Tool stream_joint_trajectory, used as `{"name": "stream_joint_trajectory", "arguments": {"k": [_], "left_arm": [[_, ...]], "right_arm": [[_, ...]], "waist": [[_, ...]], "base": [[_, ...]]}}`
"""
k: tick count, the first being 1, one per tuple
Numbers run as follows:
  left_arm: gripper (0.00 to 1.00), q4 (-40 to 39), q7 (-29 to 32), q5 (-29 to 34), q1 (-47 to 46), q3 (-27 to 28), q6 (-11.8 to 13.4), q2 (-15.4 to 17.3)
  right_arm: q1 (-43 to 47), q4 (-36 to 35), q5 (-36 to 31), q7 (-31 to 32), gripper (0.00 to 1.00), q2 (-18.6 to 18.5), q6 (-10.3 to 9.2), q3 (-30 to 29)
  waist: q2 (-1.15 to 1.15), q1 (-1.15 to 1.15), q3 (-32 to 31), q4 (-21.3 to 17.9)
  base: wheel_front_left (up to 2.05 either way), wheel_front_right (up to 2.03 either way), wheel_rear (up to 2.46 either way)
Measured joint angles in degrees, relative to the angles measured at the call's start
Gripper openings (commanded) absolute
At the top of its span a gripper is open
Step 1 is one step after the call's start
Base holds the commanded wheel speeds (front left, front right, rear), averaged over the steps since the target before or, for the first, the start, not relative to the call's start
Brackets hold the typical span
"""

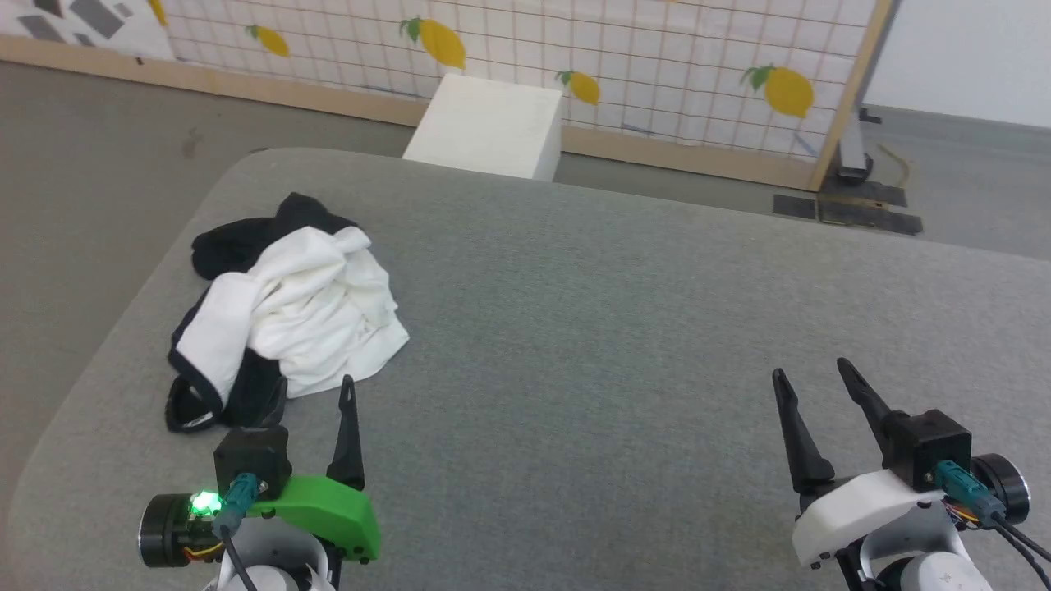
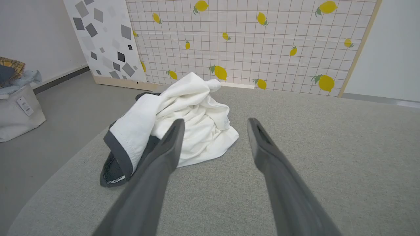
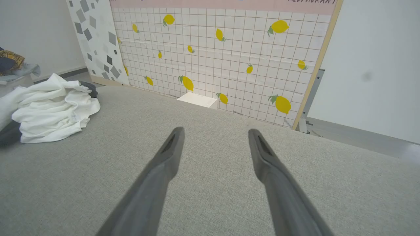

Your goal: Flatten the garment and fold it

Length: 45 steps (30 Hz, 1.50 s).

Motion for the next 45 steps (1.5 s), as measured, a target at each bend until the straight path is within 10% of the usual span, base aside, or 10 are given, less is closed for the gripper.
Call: {"name": "stream_joint_trajectory", "arguments": {"k": [45], "left_arm": [[1.0,3.4,-5.5,-5.3,-0.3,-3.3,4.5,1.6]], "right_arm": [[-2.2,3.9,0.6,-3.7,1.0,0.0,0.0,0.8]], "waist": [[0.0,0.0,0.0,15.1]], "base": [[-0.01,-0.01,-0.01]]}}
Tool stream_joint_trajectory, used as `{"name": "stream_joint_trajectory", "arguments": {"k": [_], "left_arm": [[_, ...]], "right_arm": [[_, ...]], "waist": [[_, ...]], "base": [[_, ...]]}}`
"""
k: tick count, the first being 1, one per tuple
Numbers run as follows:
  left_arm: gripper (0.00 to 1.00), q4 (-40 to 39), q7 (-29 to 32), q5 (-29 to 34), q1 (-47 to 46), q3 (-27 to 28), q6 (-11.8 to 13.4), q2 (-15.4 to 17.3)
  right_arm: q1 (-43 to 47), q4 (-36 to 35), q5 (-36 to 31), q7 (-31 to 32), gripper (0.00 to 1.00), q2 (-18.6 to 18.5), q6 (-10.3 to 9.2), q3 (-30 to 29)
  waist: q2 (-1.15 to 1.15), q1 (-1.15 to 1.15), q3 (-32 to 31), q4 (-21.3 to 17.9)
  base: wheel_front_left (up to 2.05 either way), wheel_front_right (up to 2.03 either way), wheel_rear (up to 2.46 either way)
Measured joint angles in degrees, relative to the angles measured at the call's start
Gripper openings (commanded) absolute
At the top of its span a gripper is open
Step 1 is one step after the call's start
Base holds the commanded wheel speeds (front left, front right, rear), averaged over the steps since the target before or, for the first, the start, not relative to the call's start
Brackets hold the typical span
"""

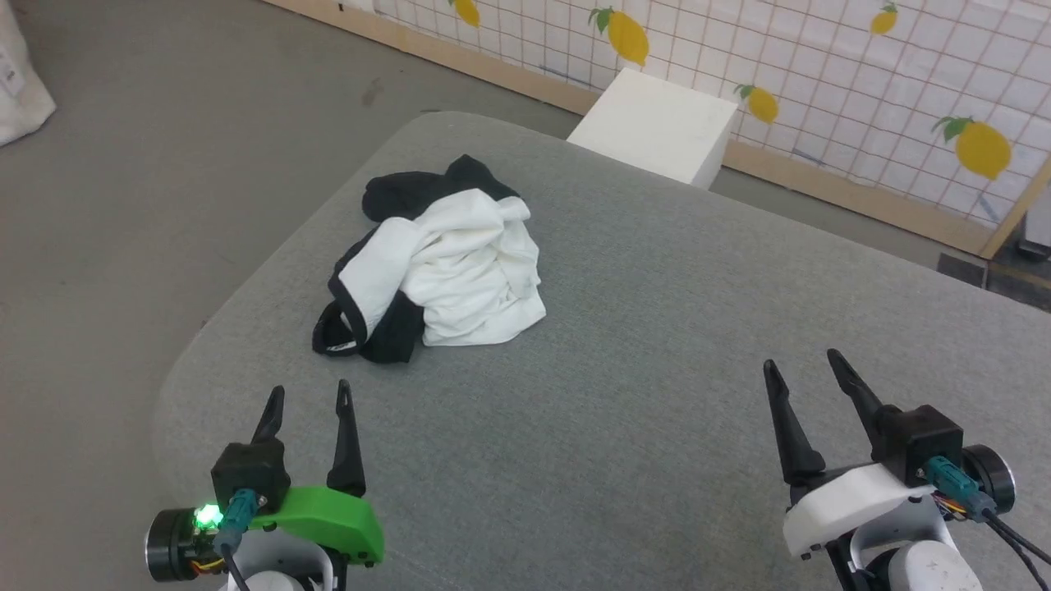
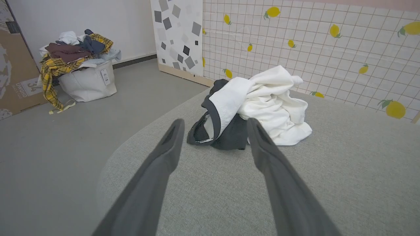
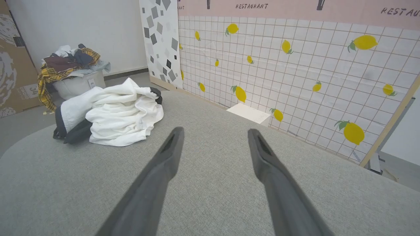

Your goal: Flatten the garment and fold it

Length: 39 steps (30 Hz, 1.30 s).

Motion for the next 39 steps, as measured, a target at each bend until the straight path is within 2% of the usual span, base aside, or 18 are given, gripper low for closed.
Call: {"name": "stream_joint_trajectory", "arguments": {"k": [32,39], "left_arm": [[1.0,2.3,-3.7,-3.6,-0.8,-2.0,3.1,1.9],[1.0,2.0,-4.3,-4.8,-1.4,-1.8,3.8,2.1]], "right_arm": [[-1.9,3.3,1.5,-3.3,1.0,0.1,0.0,0.1],[-3.5,3.0,1.4,-3.3,1.0,0.1,0.0,0.9]], "waist": [[0.0,-0.01,-0.1,9.2],[0.0,0.0,1.6,9.5]], "base": [[0.0,0.0,0.0],[0.0,0.0,0.0]]}}
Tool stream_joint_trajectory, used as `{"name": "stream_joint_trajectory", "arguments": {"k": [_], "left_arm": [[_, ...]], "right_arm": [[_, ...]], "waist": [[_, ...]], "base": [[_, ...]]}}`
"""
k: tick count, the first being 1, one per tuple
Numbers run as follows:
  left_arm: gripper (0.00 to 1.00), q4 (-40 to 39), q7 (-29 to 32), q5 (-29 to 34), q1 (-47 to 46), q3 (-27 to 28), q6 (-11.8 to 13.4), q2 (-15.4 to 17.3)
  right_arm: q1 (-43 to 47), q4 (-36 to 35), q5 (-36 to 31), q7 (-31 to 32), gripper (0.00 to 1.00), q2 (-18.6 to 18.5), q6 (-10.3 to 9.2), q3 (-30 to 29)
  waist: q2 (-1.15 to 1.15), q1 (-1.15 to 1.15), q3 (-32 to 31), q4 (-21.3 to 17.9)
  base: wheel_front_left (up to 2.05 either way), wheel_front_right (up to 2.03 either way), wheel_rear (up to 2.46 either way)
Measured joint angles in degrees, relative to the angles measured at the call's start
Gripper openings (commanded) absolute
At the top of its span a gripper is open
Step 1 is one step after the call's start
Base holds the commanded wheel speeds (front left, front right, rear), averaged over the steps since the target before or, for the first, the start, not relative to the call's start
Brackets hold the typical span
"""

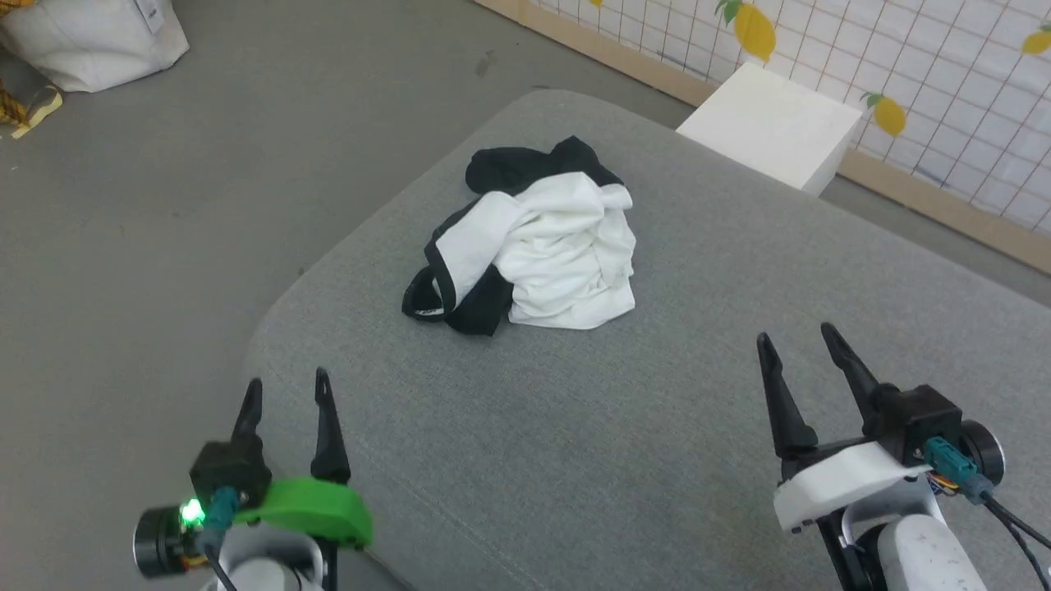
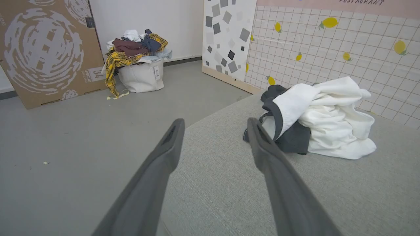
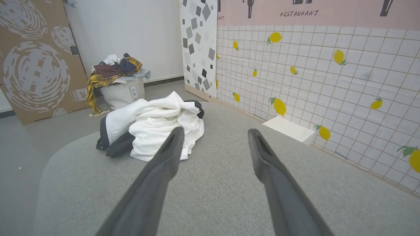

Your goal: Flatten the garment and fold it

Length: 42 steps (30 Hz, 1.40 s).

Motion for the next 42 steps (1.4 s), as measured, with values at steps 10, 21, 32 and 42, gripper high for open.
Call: {"name": "stream_joint_trajectory", "arguments": {"k": [10,21,32,42], "left_arm": [[1.0,9.2,7.4,-9.7,-23.7,3.0,-9.4,3.2],[1.0,14.0,24.7,-16.5,-34.7,3.8,-16.2,13.3],[1.0,17.1,41.7,-21.9,-33.3,5.4,-12.4,17.2],[0.0,14.5,40.3,-19.0,-32.4,5.8,-7.4,21.0]], "right_arm": [[-6.1,-4.9,-3.8,2.7,1.0,0.1,0.0,0.8],[-11.6,-6.1,-4.2,1.8,1.0,0.0,0.0,0.7],[-12.7,-4.2,-2.9,-0.1,1.0,0.0,0.0,0.9],[-13.8,-2.3,-1.8,-1.1,1.0,0.1,0.0,1.3]], "waist": [[0.0,0.0,9.1,-4.6],[0.0,0.01,19.9,-16.0],[0.0,0.01,28.6,-26.4],[0.0,0.0,30.1,-30.6]], "base": [[0.0,0.0,0.0],[0.0,0.0,0.0],[0.0,0.0,0.0],[0.0,0.0,0.0]]}}
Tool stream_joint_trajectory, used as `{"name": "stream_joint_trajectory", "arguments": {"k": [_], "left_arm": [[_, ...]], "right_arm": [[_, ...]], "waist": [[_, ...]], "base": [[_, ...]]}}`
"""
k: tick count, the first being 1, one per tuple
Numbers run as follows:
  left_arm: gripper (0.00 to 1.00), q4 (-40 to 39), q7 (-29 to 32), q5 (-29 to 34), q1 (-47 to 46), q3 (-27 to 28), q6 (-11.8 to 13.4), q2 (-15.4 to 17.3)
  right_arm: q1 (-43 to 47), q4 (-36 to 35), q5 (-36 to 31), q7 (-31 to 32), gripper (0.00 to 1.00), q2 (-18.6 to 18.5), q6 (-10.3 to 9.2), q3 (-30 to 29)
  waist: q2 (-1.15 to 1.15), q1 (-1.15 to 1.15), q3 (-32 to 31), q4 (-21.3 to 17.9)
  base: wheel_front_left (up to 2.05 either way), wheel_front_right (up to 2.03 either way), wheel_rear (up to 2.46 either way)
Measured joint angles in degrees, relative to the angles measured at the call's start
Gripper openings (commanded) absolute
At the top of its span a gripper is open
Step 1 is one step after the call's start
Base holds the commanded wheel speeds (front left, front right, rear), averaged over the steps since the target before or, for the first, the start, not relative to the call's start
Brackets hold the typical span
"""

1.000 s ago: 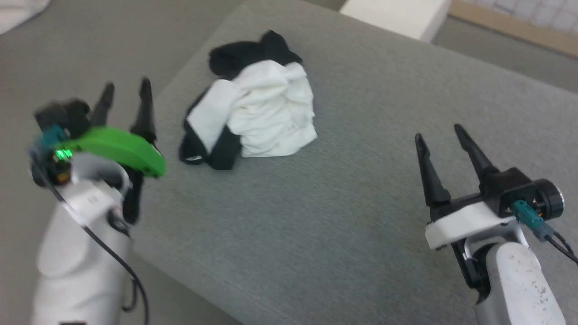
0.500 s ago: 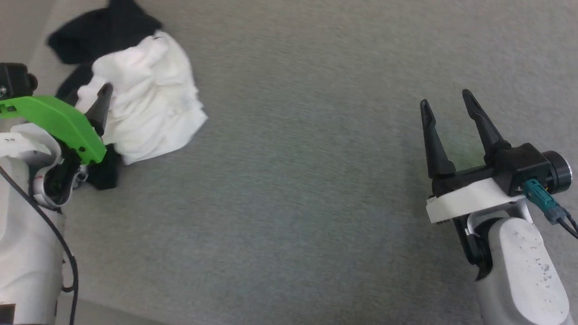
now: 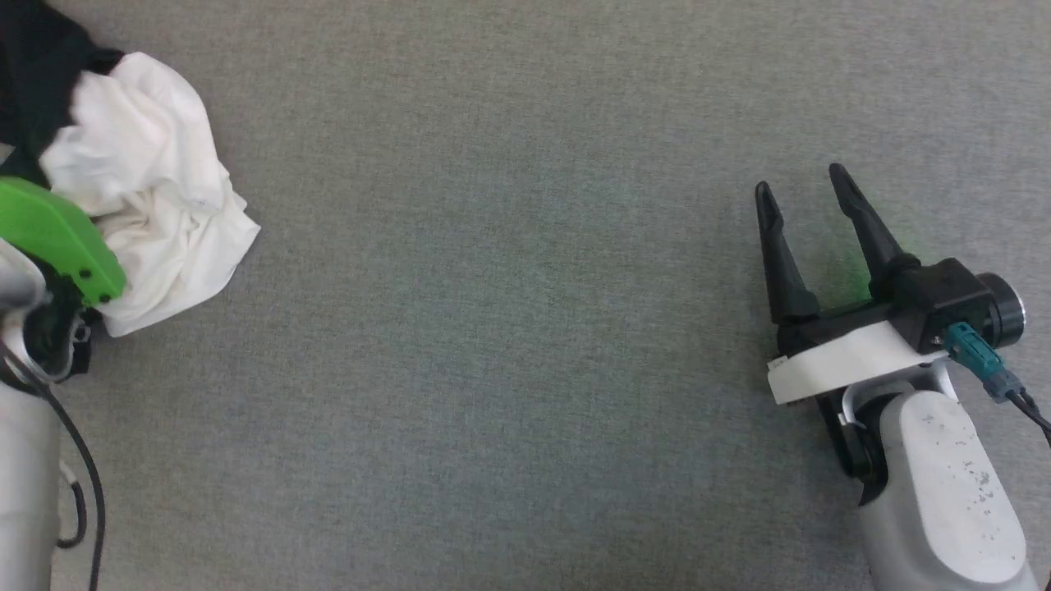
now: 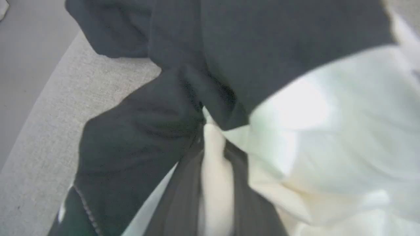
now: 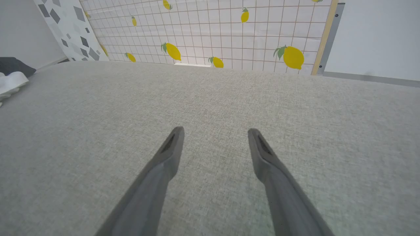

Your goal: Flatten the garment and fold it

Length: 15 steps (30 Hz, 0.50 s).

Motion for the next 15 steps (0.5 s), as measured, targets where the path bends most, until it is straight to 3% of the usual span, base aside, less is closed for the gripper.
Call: {"name": "stream_joint_trajectory", "arguments": {"k": [7,12,15], "left_arm": [[0.0,-0.4,-23.1,9.6,1.7,-0.1,3.0,1.7],[0.0,-3.5,-32.9,13.5,-0.5,-0.4,3.2,3.8],[0.0,-6.4,-35.4,14.6,-2.1,-1.6,3.1,4.1]], "right_arm": [[2.1,3.3,1.7,-0.7,1.0,0.0,0.0,-0.3],[4.1,5.2,3.4,-1.1,1.0,0.0,0.0,-0.6],[5.1,6.3,4.4,-1.4,1.0,0.0,0.0,-0.7]], "waist": [[0.0,0.0,-4.9,-0.5],[0.0,0.0,-10.5,-0.3],[0.0,0.0,-14.1,-0.3]], "base": [[0.0,0.0,0.0],[0.0,0.0,0.0],[0.0,0.0,0.0]]}}
